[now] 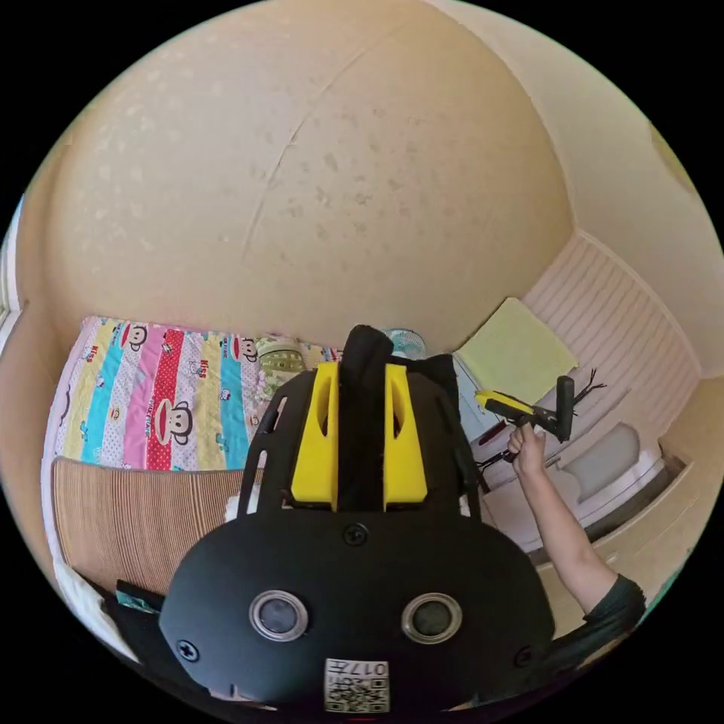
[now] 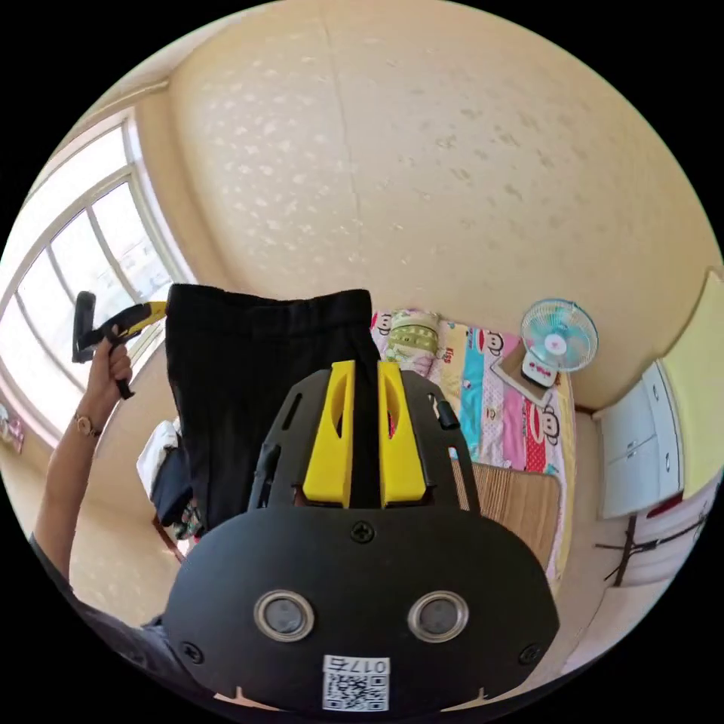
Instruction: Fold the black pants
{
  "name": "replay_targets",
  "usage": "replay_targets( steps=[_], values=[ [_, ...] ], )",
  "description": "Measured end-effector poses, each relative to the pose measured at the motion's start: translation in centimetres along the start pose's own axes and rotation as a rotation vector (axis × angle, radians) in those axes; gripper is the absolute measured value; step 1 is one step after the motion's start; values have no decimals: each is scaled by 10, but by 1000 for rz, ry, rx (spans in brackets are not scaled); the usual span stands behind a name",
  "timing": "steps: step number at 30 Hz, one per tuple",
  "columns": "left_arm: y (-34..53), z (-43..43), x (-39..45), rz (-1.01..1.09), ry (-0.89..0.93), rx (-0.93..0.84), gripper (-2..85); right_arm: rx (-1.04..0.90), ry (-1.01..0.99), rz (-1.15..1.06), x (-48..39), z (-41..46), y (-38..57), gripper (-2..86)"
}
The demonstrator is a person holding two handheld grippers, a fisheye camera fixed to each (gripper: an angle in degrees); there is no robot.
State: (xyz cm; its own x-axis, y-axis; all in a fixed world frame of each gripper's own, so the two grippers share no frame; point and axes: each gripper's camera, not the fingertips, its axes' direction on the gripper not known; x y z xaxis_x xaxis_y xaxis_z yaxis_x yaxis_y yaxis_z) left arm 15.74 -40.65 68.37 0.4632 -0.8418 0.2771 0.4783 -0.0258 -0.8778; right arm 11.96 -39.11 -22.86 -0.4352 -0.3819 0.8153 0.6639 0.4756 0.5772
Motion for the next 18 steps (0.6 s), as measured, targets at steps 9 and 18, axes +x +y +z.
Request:
replay_targets(
  steps=[9, 18],
  values=[
    [224, 112, -243, -199, -152, -441, 76, -530, -307, 76, 94, 209, 232, 30],
    [446, 154, -342, -407, -220, -986, 86, -1067, -588, 286, 53, 309, 402, 79]
  ],
)
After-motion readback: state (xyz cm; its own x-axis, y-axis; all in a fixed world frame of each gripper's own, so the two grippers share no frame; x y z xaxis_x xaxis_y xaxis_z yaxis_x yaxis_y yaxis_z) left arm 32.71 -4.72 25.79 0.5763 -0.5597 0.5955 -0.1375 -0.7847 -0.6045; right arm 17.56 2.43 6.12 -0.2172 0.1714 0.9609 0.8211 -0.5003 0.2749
